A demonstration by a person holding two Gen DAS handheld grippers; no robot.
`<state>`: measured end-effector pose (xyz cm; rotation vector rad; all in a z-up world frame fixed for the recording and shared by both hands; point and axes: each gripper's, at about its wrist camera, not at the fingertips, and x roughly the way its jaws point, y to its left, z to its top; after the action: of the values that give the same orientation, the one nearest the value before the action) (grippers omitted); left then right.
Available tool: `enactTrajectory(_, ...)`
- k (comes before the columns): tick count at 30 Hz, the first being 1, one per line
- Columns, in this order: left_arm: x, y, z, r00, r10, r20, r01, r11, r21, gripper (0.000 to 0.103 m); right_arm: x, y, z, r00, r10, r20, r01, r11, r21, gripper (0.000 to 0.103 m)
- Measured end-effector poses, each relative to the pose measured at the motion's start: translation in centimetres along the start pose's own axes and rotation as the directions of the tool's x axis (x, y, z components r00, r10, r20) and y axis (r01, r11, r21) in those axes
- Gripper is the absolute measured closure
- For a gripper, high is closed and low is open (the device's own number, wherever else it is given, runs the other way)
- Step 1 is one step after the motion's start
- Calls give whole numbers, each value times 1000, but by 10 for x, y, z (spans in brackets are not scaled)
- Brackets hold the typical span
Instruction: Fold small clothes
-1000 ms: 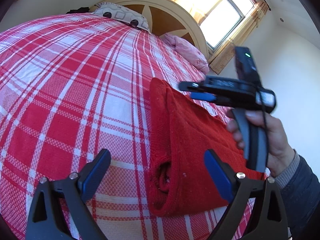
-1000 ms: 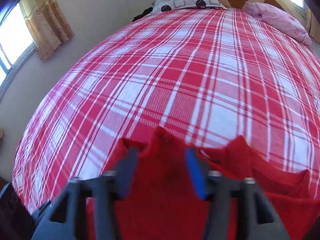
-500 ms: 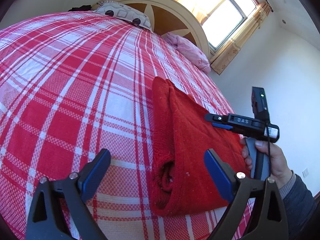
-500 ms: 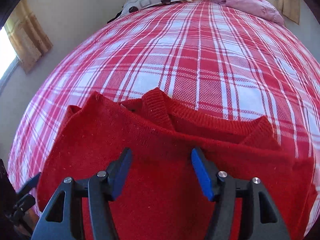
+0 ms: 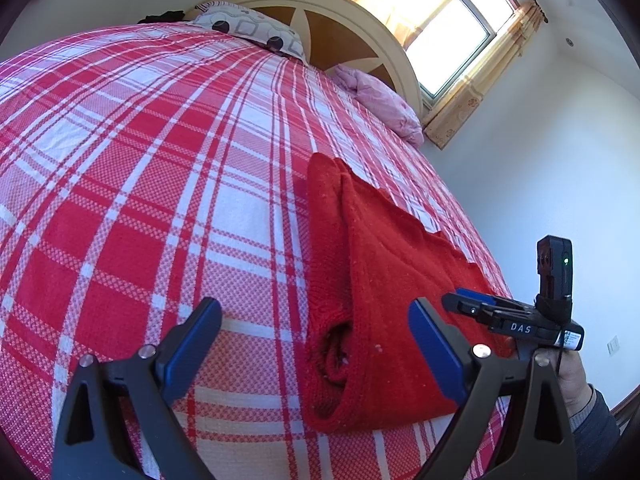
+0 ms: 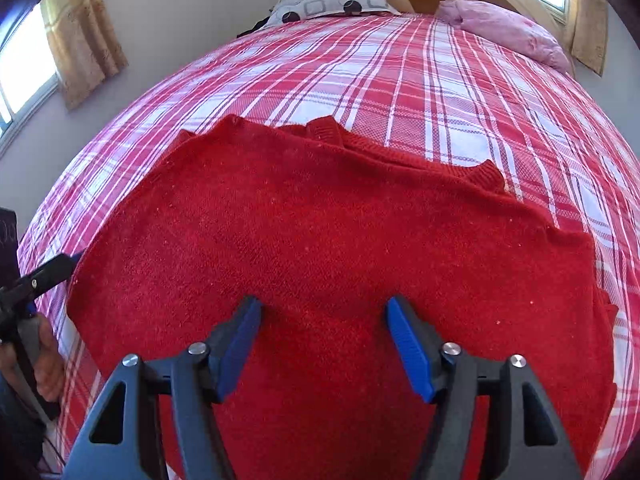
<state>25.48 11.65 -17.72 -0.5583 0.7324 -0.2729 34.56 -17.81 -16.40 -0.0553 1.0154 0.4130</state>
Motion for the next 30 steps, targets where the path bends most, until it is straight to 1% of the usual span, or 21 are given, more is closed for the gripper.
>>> enactTrajectory(2, 1, 0, 0, 1000, 10, -2, -10, 1000, 3, 6, -1, 1, 0, 1000, -3, 1, 3, 1000, 11, 34)
enactTrajectory(5, 4, -4, 0, 999, 46, -7, -46, 999, 22, 6, -8, 0, -4, 1000, 2, 23, -3, 999, 42, 35)
enactTrajectory(8, 5, -11, -1, 994, 106, -9, -105, 993, 54, 4, -27, -8, -15, 998, 29, 56, -35, 992, 119, 34)
enactTrajectory(9, 6, -13, -2, 992, 129, -12, -128, 989, 70, 1, -32, -8, -20, 998, 30, 61, -38, 991, 126, 34)
enactTrajectory(11, 8, -18, -3, 985, 173, -18, -171, 981, 96, 0, -37, -6, -30, 998, 27, 59, -34, 992, 120, 34)
enactTrajectory(13, 11, -20, -3, 979, 204, -28, -199, 973, 118, 0, -38, 1, -45, 999, -2, 45, -2, 997, 73, 34)
enactTrajectory(16, 13, -22, -5, 972, 231, -36, -224, 965, 138, 0, -42, 13, -59, 995, -73, 62, 75, 997, -35, 34)
enactTrajectory(19, 13, -22, -5, 970, 240, -38, -232, 962, 144, 0, -47, 20, -67, 992, -112, 65, 116, 991, -68, 34)
enactTrajectory(24, 15, -25, -7, 965, 259, -43, -249, 955, 158, 0, -64, 28, -75, 989, -120, 86, 126, 989, -77, 34)
enactTrajectory(27, 10, -26, -7, 966, 256, -48, -245, 956, 160, 0, -74, 44, -81, 984, -139, 111, 152, 981, -124, 34)
enactTrajectory(28, 6, -25, -5, 967, 252, -47, -243, 958, 150, 0, -77, 52, -84, 982, -147, 120, 164, 976, -146, 34)
enactTrajectory(30, -9, -18, -2, 974, 225, -22, -222, 970, 101, 0, -80, 68, -87, 978, -157, 141, 182, 965, -190, 34)
